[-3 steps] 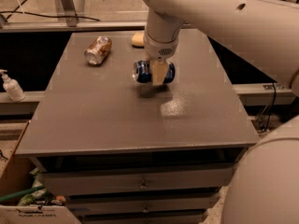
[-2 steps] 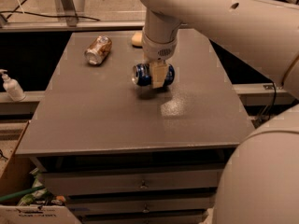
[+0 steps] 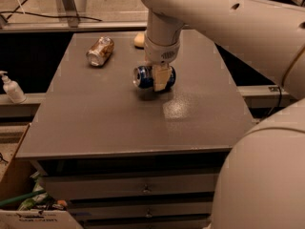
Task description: Knock pepsi can over
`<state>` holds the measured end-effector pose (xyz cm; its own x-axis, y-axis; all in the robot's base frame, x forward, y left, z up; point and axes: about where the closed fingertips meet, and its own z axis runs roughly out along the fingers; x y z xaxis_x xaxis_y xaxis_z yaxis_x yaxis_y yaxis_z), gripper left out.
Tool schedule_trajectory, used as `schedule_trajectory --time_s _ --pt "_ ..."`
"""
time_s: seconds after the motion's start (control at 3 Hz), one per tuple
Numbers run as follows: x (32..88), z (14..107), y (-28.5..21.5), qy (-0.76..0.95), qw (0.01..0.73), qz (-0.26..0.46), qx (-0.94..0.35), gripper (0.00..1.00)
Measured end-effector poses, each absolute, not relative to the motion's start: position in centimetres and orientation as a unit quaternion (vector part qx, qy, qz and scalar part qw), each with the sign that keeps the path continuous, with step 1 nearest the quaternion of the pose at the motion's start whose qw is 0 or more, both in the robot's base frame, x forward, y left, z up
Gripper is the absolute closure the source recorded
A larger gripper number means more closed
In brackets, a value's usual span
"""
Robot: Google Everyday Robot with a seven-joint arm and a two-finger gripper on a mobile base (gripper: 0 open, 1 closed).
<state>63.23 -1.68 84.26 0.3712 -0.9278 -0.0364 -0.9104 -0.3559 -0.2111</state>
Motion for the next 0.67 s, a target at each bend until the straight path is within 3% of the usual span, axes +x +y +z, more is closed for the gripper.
schedule_trajectory --time_s 0.33,0.67 --pt "63.04 83.93 -1.58 0.554 0.095 -0.042 -0.826 0.0" --pt "63.0 83.83 -1.56 0.553 0.094 -0.041 -0.827 0.0"
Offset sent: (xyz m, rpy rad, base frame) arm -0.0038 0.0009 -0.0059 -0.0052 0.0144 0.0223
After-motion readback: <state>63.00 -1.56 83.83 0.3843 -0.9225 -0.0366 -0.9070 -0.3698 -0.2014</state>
